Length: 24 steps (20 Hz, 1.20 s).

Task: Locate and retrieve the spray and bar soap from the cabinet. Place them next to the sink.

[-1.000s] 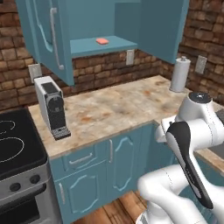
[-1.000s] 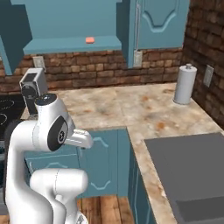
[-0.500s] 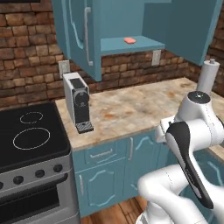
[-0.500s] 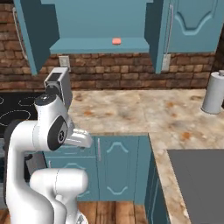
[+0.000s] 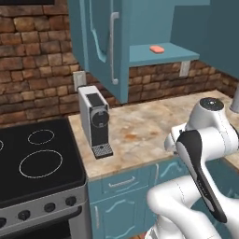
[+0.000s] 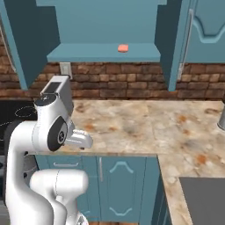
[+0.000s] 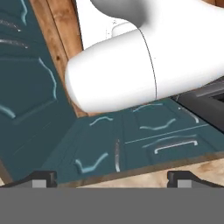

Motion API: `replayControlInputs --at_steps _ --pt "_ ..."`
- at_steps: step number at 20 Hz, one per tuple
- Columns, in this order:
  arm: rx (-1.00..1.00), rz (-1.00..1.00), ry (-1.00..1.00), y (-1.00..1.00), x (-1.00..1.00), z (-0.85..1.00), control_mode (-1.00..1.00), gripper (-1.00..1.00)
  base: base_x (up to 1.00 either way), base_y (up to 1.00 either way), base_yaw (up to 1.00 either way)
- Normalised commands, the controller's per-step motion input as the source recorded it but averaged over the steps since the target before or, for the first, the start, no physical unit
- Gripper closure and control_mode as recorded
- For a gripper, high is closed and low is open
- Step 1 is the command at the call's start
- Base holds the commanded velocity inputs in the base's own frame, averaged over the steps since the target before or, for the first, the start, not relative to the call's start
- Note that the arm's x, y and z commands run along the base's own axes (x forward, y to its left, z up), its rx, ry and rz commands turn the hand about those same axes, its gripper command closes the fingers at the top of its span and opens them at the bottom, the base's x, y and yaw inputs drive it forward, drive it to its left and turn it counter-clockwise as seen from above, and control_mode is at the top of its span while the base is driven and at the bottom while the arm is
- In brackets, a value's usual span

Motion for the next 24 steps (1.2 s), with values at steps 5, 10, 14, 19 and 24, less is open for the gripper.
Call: replayControlInputs --at_steps 5,10,14,19,24 --pt "0.0 0.0 0.0 0.0 0.0 0.0 1.0 -1.0 0.58 -0.13 0.17" --pt "0.0 0.0 0.0 0.0 0.0 0.0 1.0 -1.0 0.48 -0.36 0.18" --pt "0.0 0.0 0.0 0.0 0.0 0.0 1.0 -1.0 0.42 -0.34 0.19" --pt "0.0 0.0 0.0 0.0 0.0 0.0 1.0 -1.0 0.41 -0.29 0.16" --pt "0.0 0.0 0.0 0.0 0.0 0.0 1.0 -1.0 0.43 -0.25 0.14"
